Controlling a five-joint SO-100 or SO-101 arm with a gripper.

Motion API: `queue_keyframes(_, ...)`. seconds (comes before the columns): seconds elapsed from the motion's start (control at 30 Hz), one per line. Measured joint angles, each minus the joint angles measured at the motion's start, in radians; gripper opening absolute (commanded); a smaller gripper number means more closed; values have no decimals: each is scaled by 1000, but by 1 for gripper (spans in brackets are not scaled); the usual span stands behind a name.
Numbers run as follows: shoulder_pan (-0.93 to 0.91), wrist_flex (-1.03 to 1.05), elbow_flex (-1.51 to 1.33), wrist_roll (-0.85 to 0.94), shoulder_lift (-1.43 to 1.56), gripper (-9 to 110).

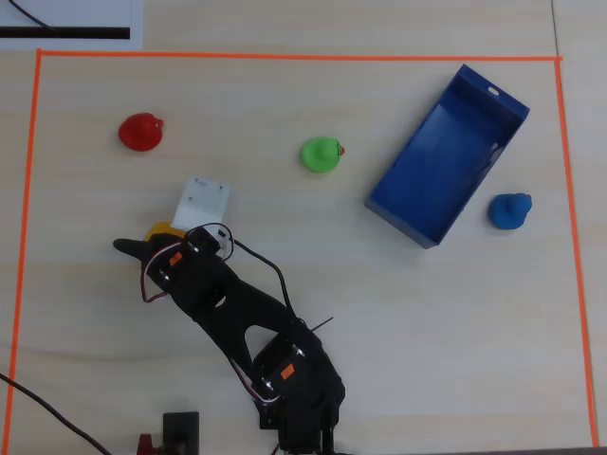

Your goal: Grasp yellow duck and put it into box.

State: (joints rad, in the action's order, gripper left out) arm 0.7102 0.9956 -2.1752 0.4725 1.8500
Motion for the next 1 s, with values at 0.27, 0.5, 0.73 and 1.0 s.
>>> queue_keyframes(0.27, 35, -9, 51, -48, -63, 57)
queue_keyframes(0.5, 54, -92, 51, -97, -149, 56)
queue_keyframes(0.73, 46, -137, 58, -94, -210, 56)
queue_keyframes(1.0, 6, -152, 114, -84, -261, 52)
